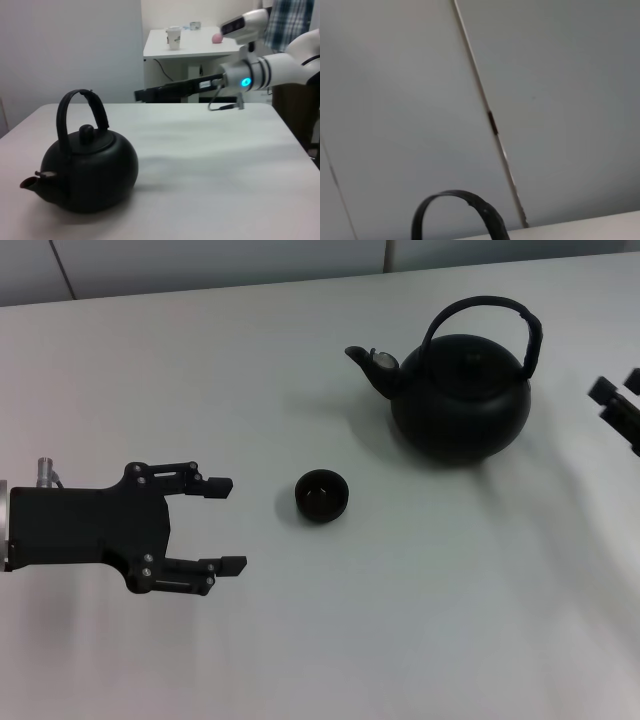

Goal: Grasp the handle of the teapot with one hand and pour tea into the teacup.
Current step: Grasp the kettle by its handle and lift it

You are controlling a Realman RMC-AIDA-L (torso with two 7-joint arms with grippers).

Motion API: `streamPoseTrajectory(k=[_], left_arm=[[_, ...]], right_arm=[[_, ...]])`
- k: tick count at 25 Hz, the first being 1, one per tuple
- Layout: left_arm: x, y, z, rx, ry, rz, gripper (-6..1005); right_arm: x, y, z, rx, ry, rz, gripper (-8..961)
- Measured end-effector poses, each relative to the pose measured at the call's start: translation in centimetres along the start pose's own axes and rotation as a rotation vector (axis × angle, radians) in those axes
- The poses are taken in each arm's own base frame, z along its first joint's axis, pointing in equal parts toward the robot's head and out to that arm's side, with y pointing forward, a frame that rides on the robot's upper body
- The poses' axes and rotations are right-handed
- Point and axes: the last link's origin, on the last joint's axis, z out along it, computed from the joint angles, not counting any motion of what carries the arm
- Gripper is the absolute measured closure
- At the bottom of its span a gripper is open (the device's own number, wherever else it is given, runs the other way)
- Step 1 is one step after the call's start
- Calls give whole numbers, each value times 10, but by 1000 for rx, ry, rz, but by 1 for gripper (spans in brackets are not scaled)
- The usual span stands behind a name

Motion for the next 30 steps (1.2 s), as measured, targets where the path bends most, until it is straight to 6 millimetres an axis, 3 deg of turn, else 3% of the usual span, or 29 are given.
streamPoseTrajectory(k=[12, 25, 30], left_arm=[[3, 0, 1, 21, 44, -6, 186], [2, 0, 4, 27, 49, -17, 186], [0, 1, 3, 31, 49, -21, 186]], right_arm=[[4, 8, 46, 4, 34, 15, 332], [6, 25, 80, -38, 53, -6, 332], [8, 29, 83, -33, 44, -9, 332]])
